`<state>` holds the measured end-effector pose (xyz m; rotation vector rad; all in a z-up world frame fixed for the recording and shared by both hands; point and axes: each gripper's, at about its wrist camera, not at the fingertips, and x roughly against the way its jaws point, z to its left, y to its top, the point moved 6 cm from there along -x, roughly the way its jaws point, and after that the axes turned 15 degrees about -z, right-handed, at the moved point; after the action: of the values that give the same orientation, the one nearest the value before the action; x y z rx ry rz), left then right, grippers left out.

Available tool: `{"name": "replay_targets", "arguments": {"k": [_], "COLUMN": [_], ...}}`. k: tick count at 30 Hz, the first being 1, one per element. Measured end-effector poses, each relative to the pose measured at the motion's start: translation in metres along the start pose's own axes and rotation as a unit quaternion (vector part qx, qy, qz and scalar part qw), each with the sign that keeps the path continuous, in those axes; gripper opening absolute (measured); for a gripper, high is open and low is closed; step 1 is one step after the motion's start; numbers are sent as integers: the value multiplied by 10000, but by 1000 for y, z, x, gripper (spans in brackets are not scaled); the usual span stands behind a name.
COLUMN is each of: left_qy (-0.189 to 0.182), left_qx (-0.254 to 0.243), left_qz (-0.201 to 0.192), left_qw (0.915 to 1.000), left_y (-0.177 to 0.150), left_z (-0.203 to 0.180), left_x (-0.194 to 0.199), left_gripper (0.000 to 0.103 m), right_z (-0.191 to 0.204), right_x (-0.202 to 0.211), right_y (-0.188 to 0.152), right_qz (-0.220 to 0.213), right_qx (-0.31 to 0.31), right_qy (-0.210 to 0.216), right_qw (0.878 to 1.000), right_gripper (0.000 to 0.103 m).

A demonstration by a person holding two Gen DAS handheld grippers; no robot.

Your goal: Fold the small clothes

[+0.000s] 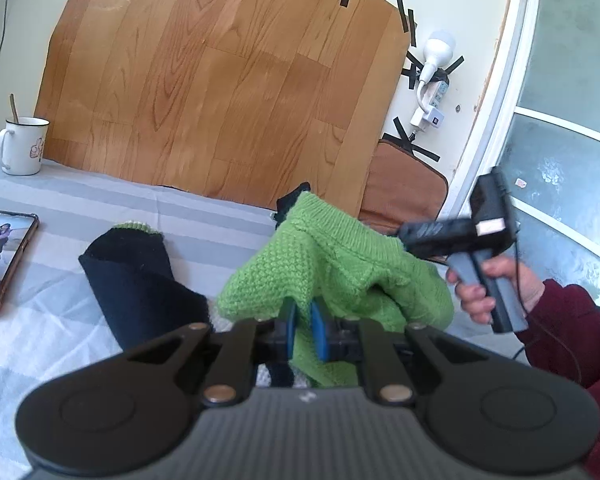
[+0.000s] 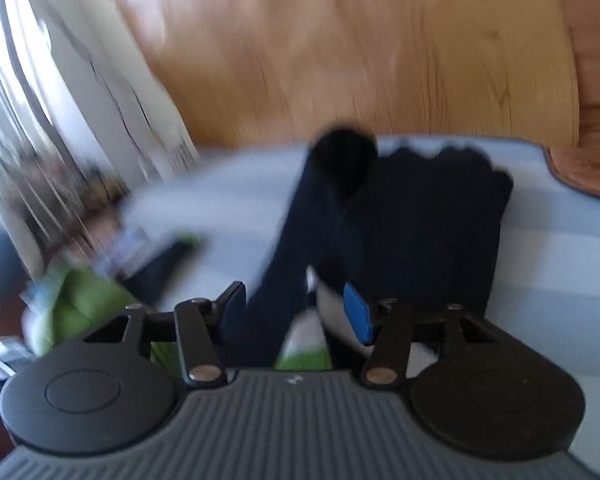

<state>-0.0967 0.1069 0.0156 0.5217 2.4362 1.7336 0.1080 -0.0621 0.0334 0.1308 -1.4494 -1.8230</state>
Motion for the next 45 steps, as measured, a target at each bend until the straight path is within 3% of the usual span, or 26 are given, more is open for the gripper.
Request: {"name": "replay_targets", "arguments": {"k": [2, 3, 6, 10, 15, 19, 21, 23, 26, 28, 29, 30, 31, 32, 33, 34, 39, 45], "left_qy": [21, 38, 2, -113, -440, -625, -547, -524, -466, -387, -354, -311, -277, -300, -340, -402, -762, -1102], "left_qx": [-15, -22, 5, 47, 10, -60, -200, -223, -267, -315, -339, -373, -419, -433, -404, -325, 409, 868], "left_qz": [21, 9, -21, -54, -15, 221, 280, 290, 262, 276, 296, 298, 283, 289, 306, 319, 275, 637], "left_qw": [10000, 10000, 10000, 9999, 9990, 9978, 9979, 9980, 9982, 9984, 9984, 9984, 9983, 9982, 9981, 9982, 9959, 9881], "left_y": [-1, -1, -1, 1, 0, -8, -10, -10, -10, -11, -12, -12, -13, -12, -11, -9, 8, 16], "left_z": [0, -1, 0, 2, -11, -17, -17, -18, -19, -20, -20, -19, -19, -18, -17, -15, 0, 18], "left_x": [1, 3, 4, -1, -16, -30, -33, -33, -30, -28, -27, -27, -26, -26, -27, -28, -38, -75], "left_gripper": [10, 10, 10, 10, 10, 11, 14, 14, 18, 30, 50, 64, 68, 79, 97, 102, 103, 103], "right_z": [-3, -8, -31, -60, -59, -62, -54, -38, -13, 3, 10, 15, 17, 15, 11, 8, -8, -8], "right_x": [-10, -4, 55, 169, 278, 308, 301, 285, 251, 222, 208, 193, 181, 170, 161, 151, 117, 120], "right_y": [-10, -10, 10, 31, -8, -47, -50, -43, -37, -40, -43, -48, -51, -57, -59, -61, -75, -80], "right_qz": [77, -9, -1020, -2422, -3142, -2881, -2797, -2705, -2427, -1962, -1690, -1412, -1205, -971, -799, -633, -179, 117], "right_qx": [309, 209, -359, -928, -1071, -1260, -1225, -1030, -527, -218, -69, 75, 141, 116, -13, -228, -1135, -1167], "right_qy": [-440, -540, -918, -1501, -2224, -2497, -2329, -2055, -1531, -1011, -730, -459, -282, -97, 41, 224, 978, 1399], "right_qw": [9985, 9983, 9899, 9541, 9167, 9158, 9233, 9349, 9565, 9751, 9829, 9889, 9922, 9952, 9968, 9975, 9886, 9832], "right_gripper": [10, 10, 9, 6, 3, 10, 23, 58, 63, 70, 75, 77, 78, 79, 79, 79, 80, 76]}}
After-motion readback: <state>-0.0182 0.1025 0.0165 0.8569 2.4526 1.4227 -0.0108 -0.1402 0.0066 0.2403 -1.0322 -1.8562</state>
